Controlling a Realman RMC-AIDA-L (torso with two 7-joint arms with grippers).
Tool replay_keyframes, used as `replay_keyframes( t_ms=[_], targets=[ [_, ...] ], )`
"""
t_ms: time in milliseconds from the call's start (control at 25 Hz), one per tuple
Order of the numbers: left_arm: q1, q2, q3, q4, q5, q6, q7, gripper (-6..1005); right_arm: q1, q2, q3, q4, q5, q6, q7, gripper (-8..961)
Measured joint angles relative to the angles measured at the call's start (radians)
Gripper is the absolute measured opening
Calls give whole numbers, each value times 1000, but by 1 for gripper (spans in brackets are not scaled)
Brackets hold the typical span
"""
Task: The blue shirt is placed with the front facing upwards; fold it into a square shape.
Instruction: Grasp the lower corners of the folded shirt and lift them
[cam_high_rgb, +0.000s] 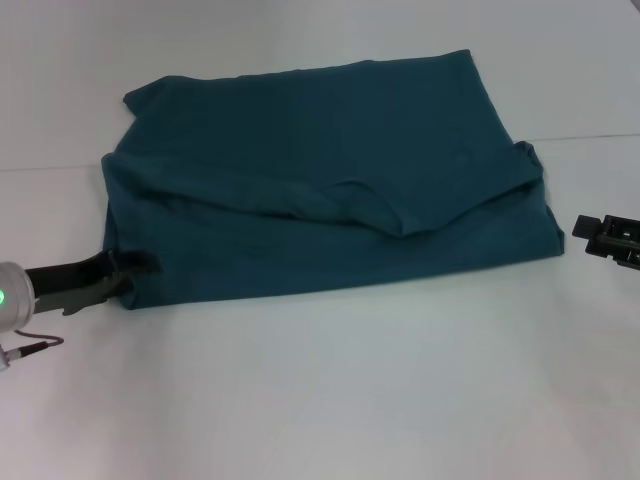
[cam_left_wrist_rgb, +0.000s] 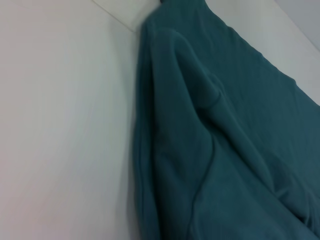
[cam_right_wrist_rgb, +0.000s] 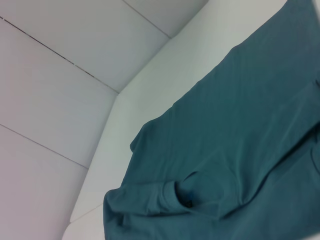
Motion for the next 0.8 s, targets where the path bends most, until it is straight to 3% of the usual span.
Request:
replay_keyframes(
  t_ms=[800],
  targets=[
    [11,12,-8,-3,28,-5,-55,540,-2,4,14,0,2,-5,-2,586]
  ],
)
